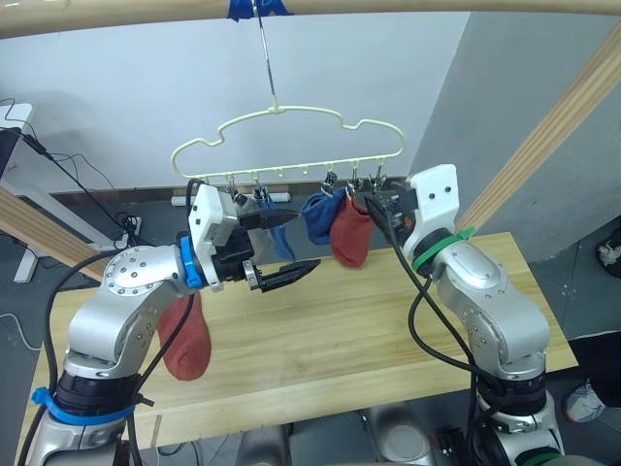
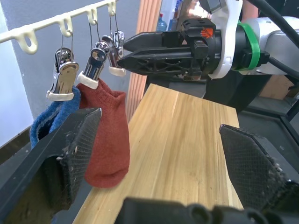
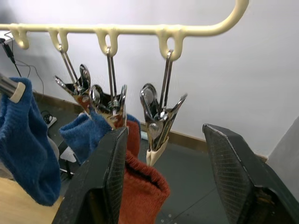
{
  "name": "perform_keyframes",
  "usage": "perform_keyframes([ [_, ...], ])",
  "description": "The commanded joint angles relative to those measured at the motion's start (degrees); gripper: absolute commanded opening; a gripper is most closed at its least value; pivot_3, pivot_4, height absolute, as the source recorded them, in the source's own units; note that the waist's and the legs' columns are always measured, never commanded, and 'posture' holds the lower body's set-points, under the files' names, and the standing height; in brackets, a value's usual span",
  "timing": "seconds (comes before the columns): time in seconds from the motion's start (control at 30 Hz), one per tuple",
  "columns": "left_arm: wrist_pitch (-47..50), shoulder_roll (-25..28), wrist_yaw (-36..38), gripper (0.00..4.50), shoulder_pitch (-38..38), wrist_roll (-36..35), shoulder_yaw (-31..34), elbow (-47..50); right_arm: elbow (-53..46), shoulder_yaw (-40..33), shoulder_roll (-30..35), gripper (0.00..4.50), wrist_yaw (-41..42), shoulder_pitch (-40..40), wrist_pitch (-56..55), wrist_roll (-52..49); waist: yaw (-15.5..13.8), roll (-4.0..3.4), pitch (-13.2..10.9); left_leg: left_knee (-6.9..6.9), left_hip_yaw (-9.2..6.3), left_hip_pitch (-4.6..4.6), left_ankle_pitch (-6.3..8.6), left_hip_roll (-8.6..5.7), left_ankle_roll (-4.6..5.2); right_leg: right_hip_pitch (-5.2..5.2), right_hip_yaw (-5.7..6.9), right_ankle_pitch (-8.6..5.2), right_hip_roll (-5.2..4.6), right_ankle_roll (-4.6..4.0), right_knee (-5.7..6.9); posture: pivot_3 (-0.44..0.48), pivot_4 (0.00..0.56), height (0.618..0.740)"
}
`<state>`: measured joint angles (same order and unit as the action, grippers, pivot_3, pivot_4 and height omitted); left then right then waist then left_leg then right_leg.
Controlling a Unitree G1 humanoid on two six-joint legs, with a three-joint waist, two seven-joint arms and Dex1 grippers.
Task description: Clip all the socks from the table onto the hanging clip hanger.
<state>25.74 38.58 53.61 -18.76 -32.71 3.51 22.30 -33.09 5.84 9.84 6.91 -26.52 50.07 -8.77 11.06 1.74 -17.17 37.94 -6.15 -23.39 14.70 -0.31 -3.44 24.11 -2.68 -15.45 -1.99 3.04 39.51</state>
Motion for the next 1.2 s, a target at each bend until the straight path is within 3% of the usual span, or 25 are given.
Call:
perform_keyframes([
  [0.03,-1.1,-0.1,0.3,4.5,-0.9,0.2,-0.3,0.7,0.4,0.1,-1.2,2.64,-1.0,-1.6,-2.6,1.0,0.0,0.0,0.0,0.0,0.0,0.0,0.0,0.0,0.0,0.0,0.0,0.0,0.0,0.0,0.01,-0.255,0.228,0.74],
  [0.43,-1.9,0.0,1.1,4.5,-1.2,0.8,-0.8,0.0,7.0,-0.5,-4.7,2.64,-3.5,-4.4,-7.0,4.1,0.0,-0.01,0.0,0.01,0.0,0.01,0.0,0.0,0.0,0.02,0.01,0.01,0.0,-0.02,0.07,-0.248,0.225,0.74],
  [1.2,-2.5,-0.3,2.3,4.5,-1.5,1.5,-1.2,-0.9,4.8,-2.9,-12.3,2.64,-8.2,-3.7,-4.3,3.1,0.1,-0.02,0.0,0.03,-0.01,0.02,-0.01,0.0,-0.01,0.04,-0.01,0.01,-0.01,-0.02,0.16,-0.253,0.231,0.74],
])
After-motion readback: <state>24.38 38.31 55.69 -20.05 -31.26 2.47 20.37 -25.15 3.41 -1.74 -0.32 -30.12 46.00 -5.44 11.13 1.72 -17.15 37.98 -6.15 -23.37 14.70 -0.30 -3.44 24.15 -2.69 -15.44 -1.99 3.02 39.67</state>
